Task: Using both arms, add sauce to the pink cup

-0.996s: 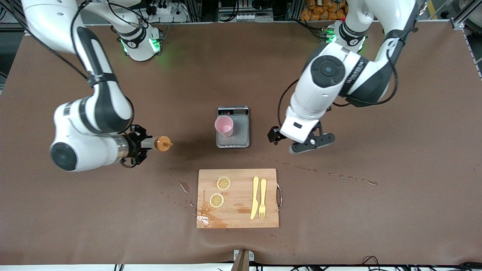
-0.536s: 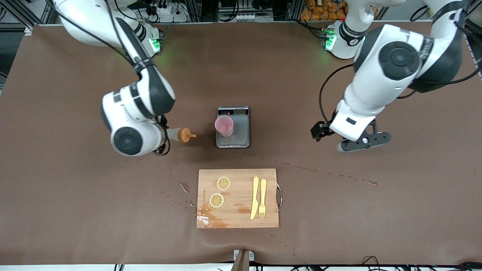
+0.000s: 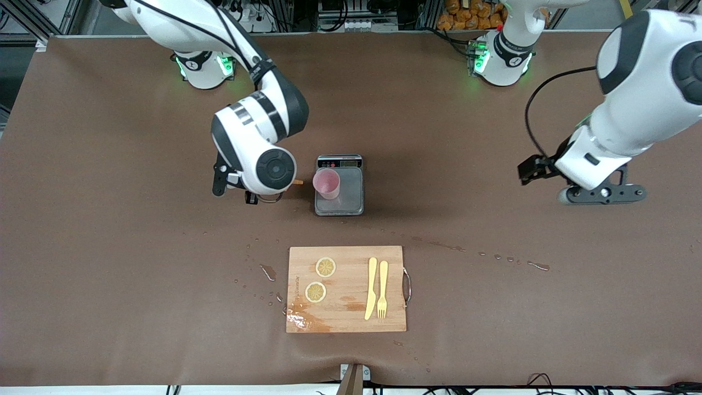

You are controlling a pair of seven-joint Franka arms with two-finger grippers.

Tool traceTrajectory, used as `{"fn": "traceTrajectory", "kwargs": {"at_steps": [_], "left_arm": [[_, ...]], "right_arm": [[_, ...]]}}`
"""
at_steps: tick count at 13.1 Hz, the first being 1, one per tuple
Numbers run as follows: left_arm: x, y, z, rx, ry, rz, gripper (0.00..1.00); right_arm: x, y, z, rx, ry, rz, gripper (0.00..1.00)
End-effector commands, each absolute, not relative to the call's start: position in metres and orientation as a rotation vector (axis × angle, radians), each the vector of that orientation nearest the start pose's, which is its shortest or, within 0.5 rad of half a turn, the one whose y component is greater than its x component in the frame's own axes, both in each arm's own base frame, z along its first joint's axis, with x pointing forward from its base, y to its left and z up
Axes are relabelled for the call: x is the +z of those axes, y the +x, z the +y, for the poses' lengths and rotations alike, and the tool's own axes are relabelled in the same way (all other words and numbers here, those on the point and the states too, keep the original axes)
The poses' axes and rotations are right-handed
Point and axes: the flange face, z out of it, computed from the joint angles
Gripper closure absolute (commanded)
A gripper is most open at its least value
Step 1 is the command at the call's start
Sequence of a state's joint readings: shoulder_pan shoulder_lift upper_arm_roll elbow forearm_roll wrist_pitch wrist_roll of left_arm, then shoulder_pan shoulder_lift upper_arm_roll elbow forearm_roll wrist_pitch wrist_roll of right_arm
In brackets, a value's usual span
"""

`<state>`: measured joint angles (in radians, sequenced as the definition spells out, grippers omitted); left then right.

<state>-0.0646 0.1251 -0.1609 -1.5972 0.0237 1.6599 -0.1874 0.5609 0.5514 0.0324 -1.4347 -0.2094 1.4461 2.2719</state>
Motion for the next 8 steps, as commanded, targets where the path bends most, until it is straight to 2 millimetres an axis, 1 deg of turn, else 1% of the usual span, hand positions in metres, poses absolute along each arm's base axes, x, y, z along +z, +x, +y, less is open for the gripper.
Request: {"fn": "traceTrajectory", "kwargs": {"at_steps": [1, 3, 4, 5, 7, 8], "left_arm": [[0.571, 0.557, -0.094, 0.152, -3.119, 0.216, 0.0], [0.589, 0.547, -0.084, 0.143, -3.122, 0.178, 0.0], [0.595, 0.544, -0.081, 0.141, -3.123, 0.161, 0.0], [0.596, 0.544, -0.079, 0.136, -3.124, 0.135, 0.0], [0.6, 0.545, -0.076, 0.117, -3.127, 0.12, 0.0], [0.607, 0.546, -0.072, 0.095, -3.129, 0.111, 0.0]], "right_arm": [[0.353, 0.543, 0.352, 0.273, 1.711, -1.866, 0.64], [0.351, 0.543, 0.355, 0.288, 1.683, -1.84, 0.64], [0.352, 0.544, 0.361, 0.295, 1.686, -1.84, 0.64], [0.345, 0.543, 0.366, 0.308, 1.665, -1.834, 0.64], [0.331, 0.535, 0.385, 0.385, 1.663, -1.787, 0.64], [0.325, 0.532, 0.39, 0.401, 1.658, -1.783, 0.64]]}}
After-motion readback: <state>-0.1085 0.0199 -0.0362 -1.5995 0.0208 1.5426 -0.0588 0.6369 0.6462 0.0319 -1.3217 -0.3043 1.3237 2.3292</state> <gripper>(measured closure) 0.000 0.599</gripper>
